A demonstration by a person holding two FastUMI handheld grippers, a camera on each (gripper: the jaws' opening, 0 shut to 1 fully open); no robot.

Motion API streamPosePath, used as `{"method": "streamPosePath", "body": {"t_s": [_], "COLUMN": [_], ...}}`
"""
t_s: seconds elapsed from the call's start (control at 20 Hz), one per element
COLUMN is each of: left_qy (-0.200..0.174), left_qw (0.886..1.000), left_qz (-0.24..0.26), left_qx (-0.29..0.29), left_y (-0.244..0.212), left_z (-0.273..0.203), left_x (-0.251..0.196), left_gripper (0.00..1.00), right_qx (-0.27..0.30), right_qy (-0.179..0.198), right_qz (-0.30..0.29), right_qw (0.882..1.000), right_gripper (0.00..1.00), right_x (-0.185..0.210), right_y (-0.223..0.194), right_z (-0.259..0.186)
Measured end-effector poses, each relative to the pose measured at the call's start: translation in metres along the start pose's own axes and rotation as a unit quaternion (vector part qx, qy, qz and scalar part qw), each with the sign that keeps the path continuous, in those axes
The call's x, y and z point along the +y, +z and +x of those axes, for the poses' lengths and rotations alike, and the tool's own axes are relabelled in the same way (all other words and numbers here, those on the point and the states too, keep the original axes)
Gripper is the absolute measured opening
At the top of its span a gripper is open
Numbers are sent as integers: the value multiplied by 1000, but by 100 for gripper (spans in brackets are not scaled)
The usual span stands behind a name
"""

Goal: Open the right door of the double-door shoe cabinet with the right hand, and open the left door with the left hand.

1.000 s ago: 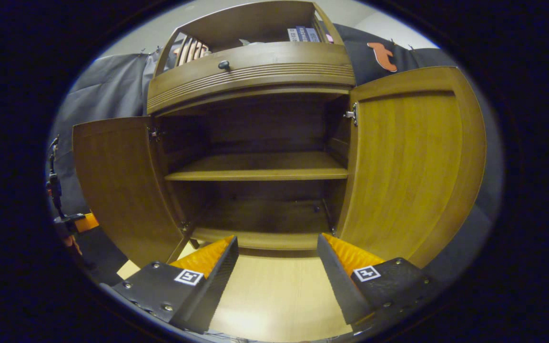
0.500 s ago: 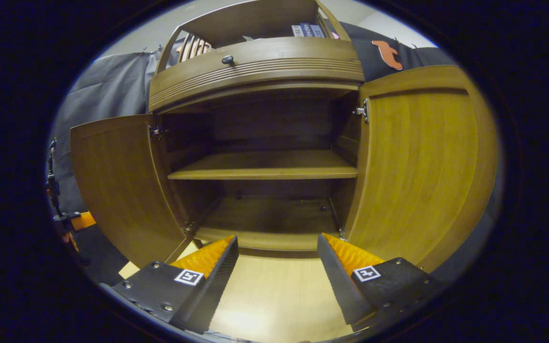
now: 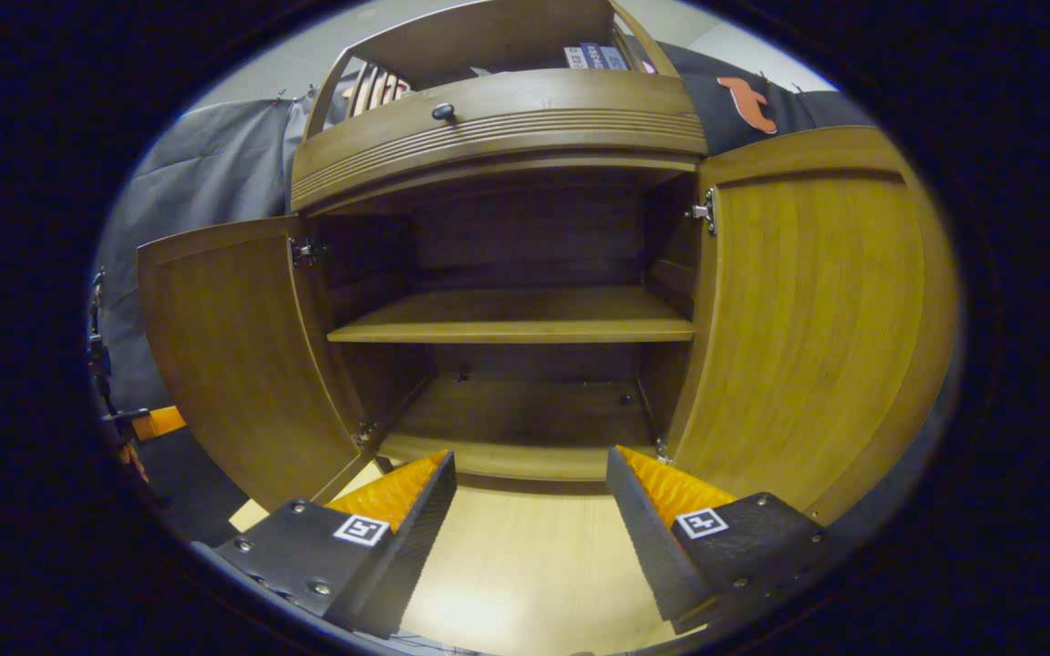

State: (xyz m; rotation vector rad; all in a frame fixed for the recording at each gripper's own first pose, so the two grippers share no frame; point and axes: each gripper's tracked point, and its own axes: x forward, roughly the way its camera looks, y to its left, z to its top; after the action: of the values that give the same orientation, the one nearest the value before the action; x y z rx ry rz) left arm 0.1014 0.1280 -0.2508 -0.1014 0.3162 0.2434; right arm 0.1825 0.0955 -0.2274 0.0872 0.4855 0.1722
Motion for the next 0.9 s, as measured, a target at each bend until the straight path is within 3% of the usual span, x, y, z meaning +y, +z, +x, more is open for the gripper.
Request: {"method": "streamPosePath", "body": {"t_s": [0.05, 0.1, 0.3, 0.4, 0.45, 0.5, 0.55, 0.6, 0.65, 0.7, 0.75, 0.85, 0.9], "left_qy": [2, 4, 4, 3, -1, -3, -6, -11, -16, -19, -23, -37, -44], "left_qw": [1000, 1000, 1000, 999, 999, 999, 999, 998, 998, 997, 996, 994, 993], "left_qz": [3, 6, 9, 9, 9, 9, 9, 8, 8, 10, 14, 27, 35], "left_qx": [-1, -2, -21, -34, -40, -46, -53, -59, -67, -76, -83, -98, -108], "left_y": [0, 1, 17, 27, 33, 38, 43, 49, 56, 64, 73, 92, 103], "left_z": [-3, -5, -20, -29, -34, -38, -42, -46, -49, -53, -54, -55, -54], "left_x": [-2, -3, -10, -16, -21, -26, -32, -38, -46, -54, -61, -81, -91], "left_gripper": [3, 3, 0, 3, 12, 3, 12, 3, 3, 12, 3, 3, 0], "right_qx": [-1, -3, -8, -9, -9, -9, -9, -12, -17, -23, -32, -58, -74], "right_qy": [2, 3, 5, 6, 6, 6, 7, 6, 5, 4, 2, 1, -1], "right_qz": [-1, -2, -7, -8, -9, -9, -10, -11, -12, -14, -15, -18, -19], "right_qw": [1000, 1000, 1000, 1000, 1000, 1000, 1000, 1000, 1000, 1000, 999, 998, 997], "right_gripper": [99, 94, 99, 99, 99, 99, 99, 99, 99, 99, 99, 99, 94], "right_x": [1, 1, 0, -1, 0, -2, -2, -4, -3, -4, -4, -4, -4], "right_y": [1, 3, 6, 6, 5, 6, 7, 9, 12, 18, 25, 46, 60], "right_z": [-1, -1, -5, -8, -9, -10, -11, -13, -16, -19, -23, -32, -37]}}
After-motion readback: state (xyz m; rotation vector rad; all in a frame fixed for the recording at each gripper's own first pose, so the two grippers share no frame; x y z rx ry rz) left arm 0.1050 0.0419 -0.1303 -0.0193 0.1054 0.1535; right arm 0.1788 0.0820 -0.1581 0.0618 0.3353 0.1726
